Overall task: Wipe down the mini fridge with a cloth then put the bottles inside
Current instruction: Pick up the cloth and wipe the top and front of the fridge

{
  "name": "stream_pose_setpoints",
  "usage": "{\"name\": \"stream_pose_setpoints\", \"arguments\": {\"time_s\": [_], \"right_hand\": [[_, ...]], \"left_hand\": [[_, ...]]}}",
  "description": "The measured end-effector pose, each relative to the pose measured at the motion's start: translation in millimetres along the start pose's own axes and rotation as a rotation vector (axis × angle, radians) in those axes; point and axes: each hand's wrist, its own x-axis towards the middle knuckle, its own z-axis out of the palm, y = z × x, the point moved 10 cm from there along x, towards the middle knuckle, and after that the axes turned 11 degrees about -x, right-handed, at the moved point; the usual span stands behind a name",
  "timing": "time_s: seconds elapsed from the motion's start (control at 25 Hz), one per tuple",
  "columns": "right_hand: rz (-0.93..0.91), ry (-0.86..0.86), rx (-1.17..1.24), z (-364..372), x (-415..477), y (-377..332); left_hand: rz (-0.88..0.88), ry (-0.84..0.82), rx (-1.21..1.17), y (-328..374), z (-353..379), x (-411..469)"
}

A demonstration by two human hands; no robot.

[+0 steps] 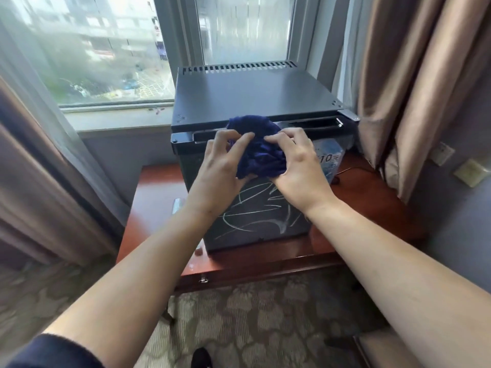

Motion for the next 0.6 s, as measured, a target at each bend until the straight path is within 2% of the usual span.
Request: {"name": "stream_pose_setpoints", "arguments": {"time_s": [0.2,0.32,0.4,0.6], "right_hand": [[0.064,0.002,-0.072,-22.6,-12.2,48.6],[0.061,0.043,-0.081,-34.3,-7.6,63.6],[0.058,0.083,-0.079,-41.1,4.2,64.7],[0.031,0.042,-0.059,-13.5,5.3,71.3]], "left_hand": [[0.067,-0.081,-0.011,39.6,44.6,12.9],[0.124,-0.062,-0.016,52.6,48.9,28.7],[0.133,-0.047,0.0,53.8,45.1,43.1],[0.159,-0.032,0.042,38.9,58.3,31.3]]}}
